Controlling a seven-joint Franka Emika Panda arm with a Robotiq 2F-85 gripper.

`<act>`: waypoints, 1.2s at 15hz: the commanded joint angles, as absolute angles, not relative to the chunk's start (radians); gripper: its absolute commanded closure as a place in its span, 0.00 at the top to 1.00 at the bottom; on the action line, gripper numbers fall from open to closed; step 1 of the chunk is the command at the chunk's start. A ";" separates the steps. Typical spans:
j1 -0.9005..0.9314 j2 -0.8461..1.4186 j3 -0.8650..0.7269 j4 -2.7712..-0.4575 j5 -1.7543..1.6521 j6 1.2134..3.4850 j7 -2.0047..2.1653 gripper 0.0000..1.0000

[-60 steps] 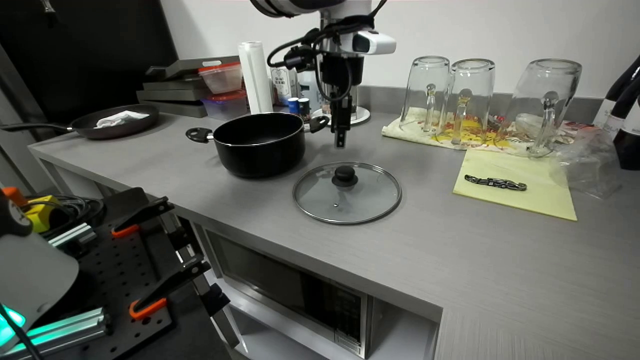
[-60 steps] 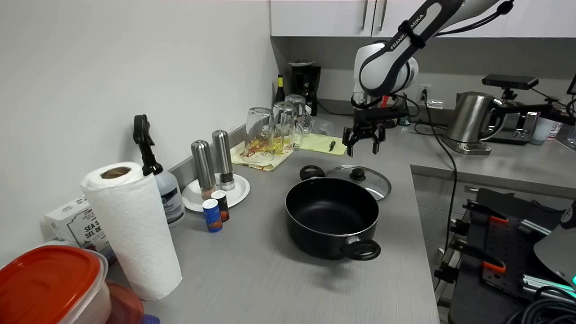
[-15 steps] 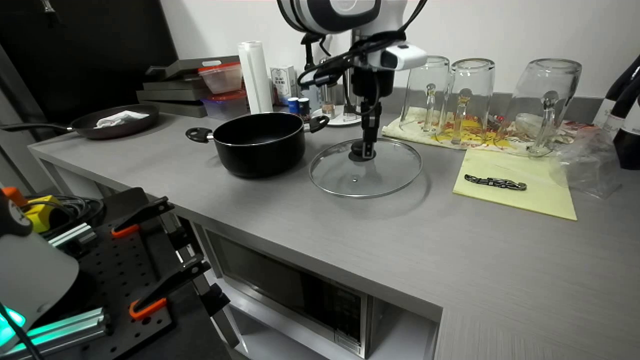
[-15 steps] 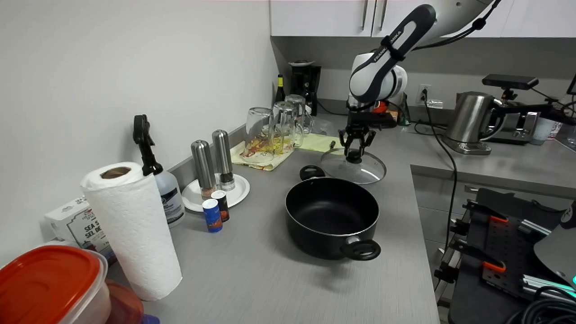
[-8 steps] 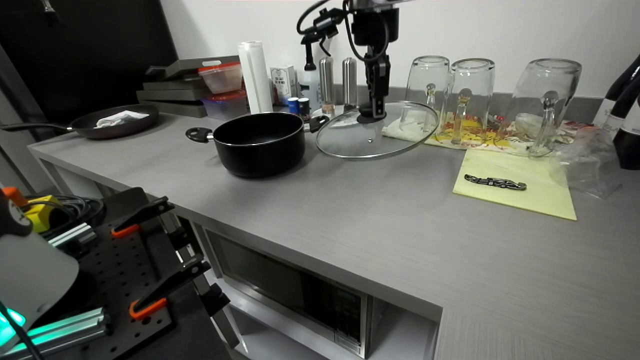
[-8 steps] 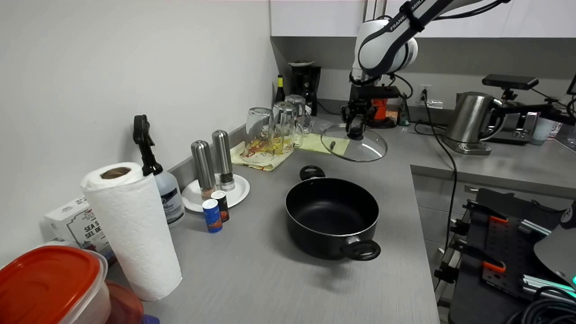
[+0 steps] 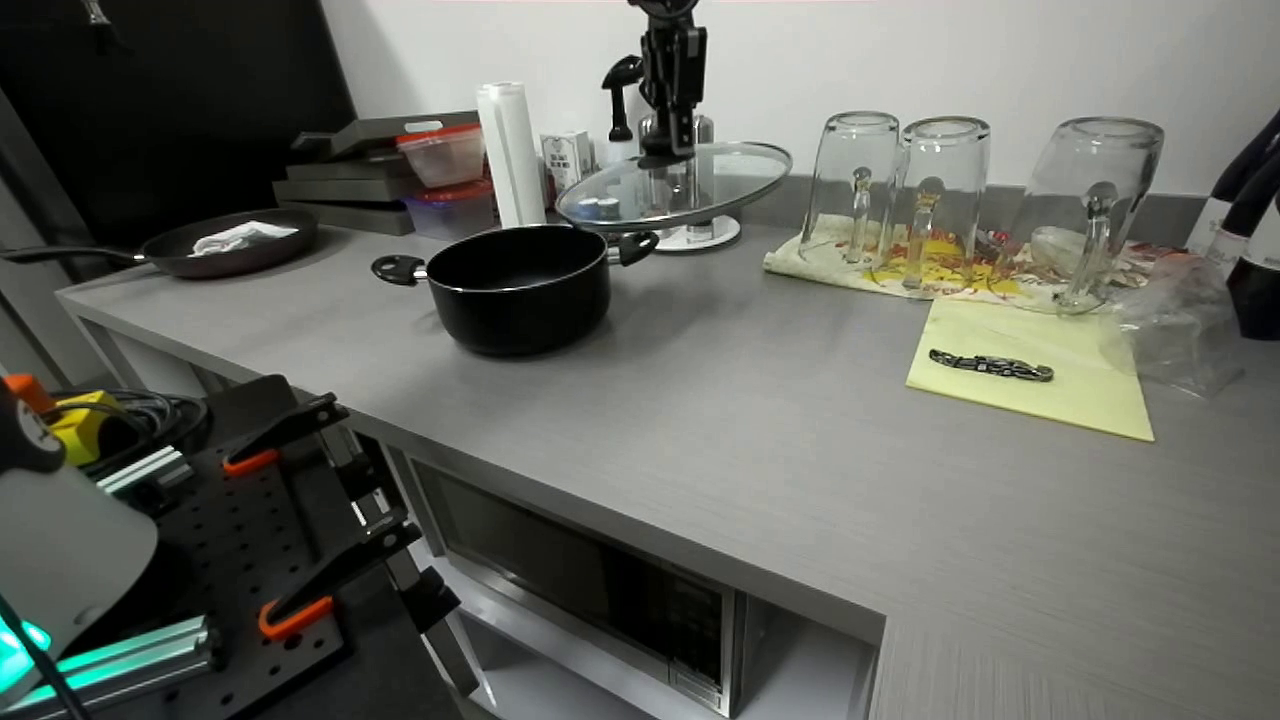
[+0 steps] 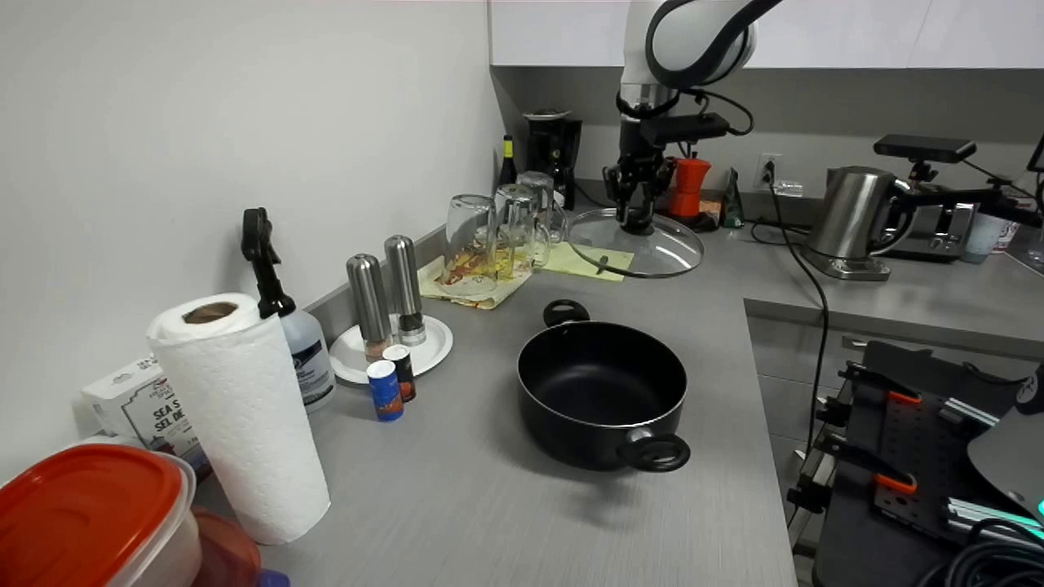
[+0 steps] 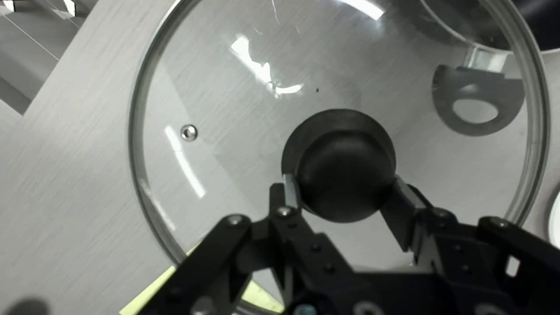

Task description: Put the lid on the black pot.

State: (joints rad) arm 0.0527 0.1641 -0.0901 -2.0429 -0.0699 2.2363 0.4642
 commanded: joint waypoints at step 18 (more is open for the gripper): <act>0.190 0.229 0.085 -2.068 -0.121 2.203 0.393 0.24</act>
State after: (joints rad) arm 0.1732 0.2314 0.0799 -2.0641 -0.0897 2.1982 0.3940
